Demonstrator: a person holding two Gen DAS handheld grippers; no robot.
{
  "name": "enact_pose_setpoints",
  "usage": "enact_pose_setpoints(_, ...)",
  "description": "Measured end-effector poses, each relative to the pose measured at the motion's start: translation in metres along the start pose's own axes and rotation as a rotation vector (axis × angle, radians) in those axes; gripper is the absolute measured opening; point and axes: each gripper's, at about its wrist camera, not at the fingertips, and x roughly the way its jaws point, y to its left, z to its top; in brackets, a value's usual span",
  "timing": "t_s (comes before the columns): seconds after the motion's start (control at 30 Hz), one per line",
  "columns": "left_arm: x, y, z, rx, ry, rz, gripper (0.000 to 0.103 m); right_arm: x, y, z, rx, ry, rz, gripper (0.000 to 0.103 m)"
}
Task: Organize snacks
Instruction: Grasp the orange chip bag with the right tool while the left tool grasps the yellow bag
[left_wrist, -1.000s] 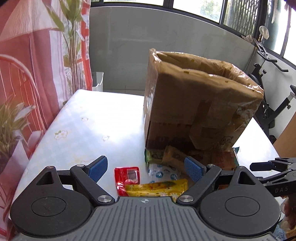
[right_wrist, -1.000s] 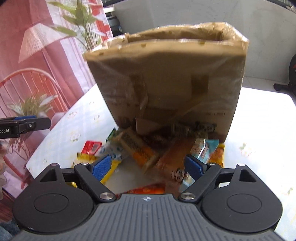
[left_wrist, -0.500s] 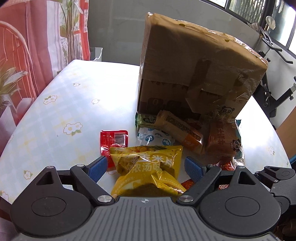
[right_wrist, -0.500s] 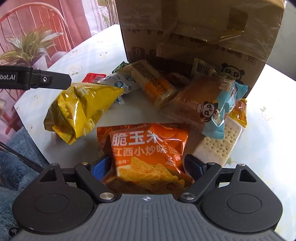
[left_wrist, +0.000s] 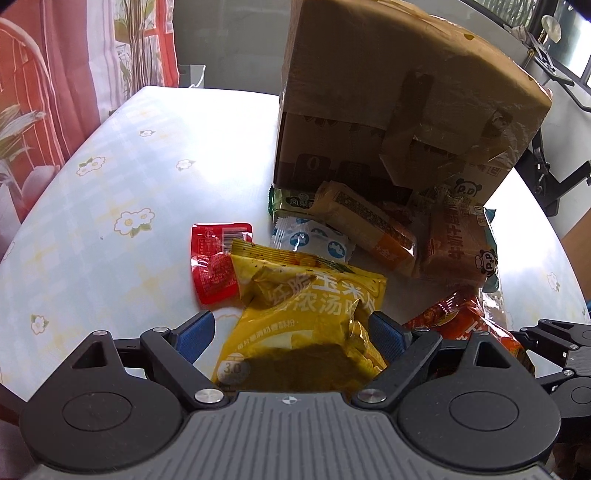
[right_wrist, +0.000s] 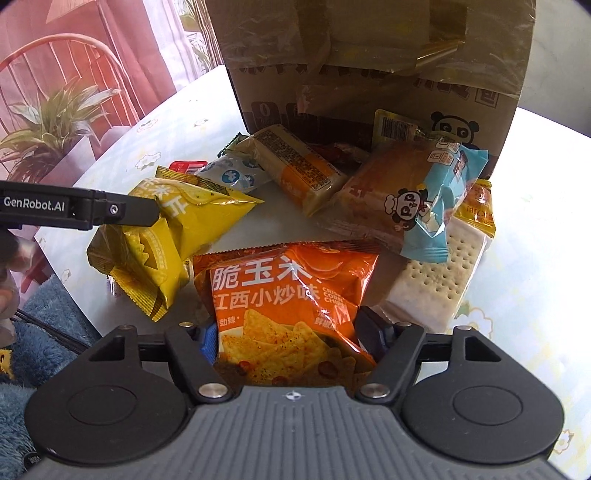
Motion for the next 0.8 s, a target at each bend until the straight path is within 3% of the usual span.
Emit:
enact_pose_setpoints(0.37, 0.011, -0.003, -0.004, 0.000, 0.009, -0.025, 0.091, 0.001, -0.001, -0.001, 0.010, -0.004, 0.005, 0.073)
enact_pose_setpoints(0.53, -0.003, -0.006, -0.003, 0.027, -0.036, -0.040, 0.071, 0.000, -0.001, 0.000, 0.009, -0.003, 0.005, 0.072)
enact_pose_setpoints(0.8, -0.045, 0.000, 0.017, -0.017, -0.152, -0.041, 0.068, -0.024, 0.004, 0.009, -0.029, -0.081, 0.003, 0.071)
